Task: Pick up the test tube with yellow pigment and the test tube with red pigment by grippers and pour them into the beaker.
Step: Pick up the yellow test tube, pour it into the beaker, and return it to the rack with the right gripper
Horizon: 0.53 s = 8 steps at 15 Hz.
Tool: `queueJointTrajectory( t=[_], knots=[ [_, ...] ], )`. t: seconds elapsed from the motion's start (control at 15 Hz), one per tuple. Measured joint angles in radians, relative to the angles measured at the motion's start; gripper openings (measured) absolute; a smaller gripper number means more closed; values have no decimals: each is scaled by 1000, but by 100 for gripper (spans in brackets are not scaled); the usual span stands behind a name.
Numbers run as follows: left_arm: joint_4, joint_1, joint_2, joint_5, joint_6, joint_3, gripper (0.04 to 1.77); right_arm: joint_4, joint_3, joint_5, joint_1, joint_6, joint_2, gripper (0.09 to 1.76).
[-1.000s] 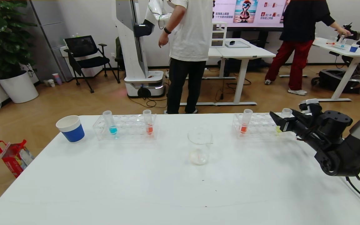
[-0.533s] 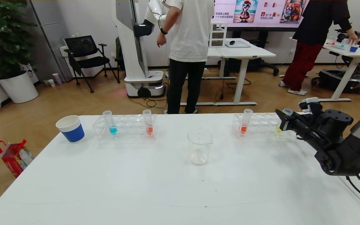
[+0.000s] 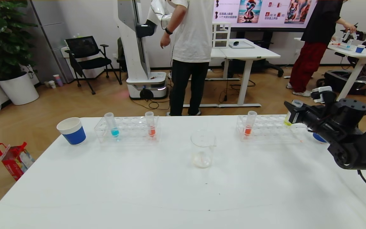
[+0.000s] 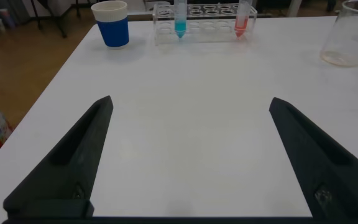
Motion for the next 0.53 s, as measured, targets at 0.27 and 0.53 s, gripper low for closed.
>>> queueJointTrajectory(
  t=[0.27,0.53],
  knots=[
    [0,0,0,0,0,0,175,32,-40,-11,8,-1,-51,51],
    [0,0,0,0,0,0,175,130,-136,1,80,-4,-86,51]
  ],
)
